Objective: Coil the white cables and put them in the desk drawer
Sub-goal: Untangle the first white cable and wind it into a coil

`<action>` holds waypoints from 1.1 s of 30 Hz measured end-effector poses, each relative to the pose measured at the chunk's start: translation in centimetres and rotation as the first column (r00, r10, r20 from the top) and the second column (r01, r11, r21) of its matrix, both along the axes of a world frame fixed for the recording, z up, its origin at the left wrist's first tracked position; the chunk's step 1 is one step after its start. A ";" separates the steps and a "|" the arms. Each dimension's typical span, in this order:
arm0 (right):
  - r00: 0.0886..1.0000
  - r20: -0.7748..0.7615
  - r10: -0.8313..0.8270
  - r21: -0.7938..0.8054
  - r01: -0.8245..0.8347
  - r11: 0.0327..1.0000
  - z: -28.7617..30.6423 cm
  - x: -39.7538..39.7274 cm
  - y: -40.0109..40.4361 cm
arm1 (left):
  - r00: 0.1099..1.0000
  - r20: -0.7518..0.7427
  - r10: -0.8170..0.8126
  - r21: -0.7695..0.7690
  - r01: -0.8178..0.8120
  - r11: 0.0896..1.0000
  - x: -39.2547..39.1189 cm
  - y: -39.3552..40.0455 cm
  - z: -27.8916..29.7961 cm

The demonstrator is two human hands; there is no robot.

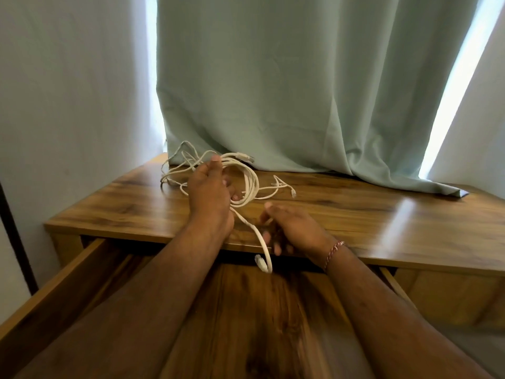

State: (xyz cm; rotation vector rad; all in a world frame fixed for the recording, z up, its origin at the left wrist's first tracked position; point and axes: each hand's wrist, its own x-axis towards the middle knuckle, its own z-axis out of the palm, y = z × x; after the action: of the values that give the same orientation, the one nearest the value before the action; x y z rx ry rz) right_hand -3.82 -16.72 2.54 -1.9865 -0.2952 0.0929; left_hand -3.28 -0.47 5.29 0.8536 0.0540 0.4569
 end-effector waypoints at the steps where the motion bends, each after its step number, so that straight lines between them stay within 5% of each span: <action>1: 0.999 -0.033 0.039 -0.019 -0.040 0.999 0.1 -0.1 0.4 | 1.000 0.013 0.021 -0.019 -0.021 1.000 0.0 0.4 0.2; 7: 0.911 -0.268 0.313 0.116 -0.292 0.949 0.6 -0.7 0.0 | 0.980 0.055 0.190 0.004 -0.190 0.982 0.7 1.5 0.0; 11: 0.726 -0.298 0.620 0.333 -0.530 0.780 0.8 -1.0 -0.2 | 0.952 0.069 0.298 0.061 -0.302 0.951 1.2 1.8 -0.8; 19: 0.427 -0.404 0.809 0.382 -0.725 0.573 1.0 -0.8 -0.6 | 0.930 0.059 0.363 0.054 -0.366 0.929 1.3 2.0 -0.9; 22: 0.535 -0.417 0.734 0.319 -0.670 0.670 1.2 -1.0 -0.4 | 0.941 0.064 0.333 -0.010 -0.333 0.943 1.4 2.2 -0.8; 24: 0.783 -0.321 0.532 0.195 -0.495 0.846 1.4 -1.4 0.1 | 0.952 0.048 0.301 -0.061 -0.298 0.953 1.4 2.5 -0.5; 26: 0.971 -0.064 0.231 0.103 -0.223 0.969 1.2 -1.0 0.2 | 0.970 0.020 0.241 -0.095 -0.238 0.967 1.1 2.9 0.0; 28: 0.995 0.100 0.015 0.212 -0.036 0.977 1.0 -0.1 -0.4 | 0.987 0.028 0.161 -0.100 -0.157 0.983 0.7 2.9 0.3; 33: 0.981 -0.001 -0.192 0.352 0.180 0.918 0.5 1.1 -1.3 | 0.999 0.035 -0.040 0.042 0.038 0.998 0.1 0.3 -0.3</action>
State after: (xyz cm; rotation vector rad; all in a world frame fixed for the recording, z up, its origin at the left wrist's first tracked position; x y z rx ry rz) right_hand -2.74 -17.99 3.08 -1.6506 -0.1308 -0.1097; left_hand -3.18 -0.21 5.03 0.8852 -0.0051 0.4376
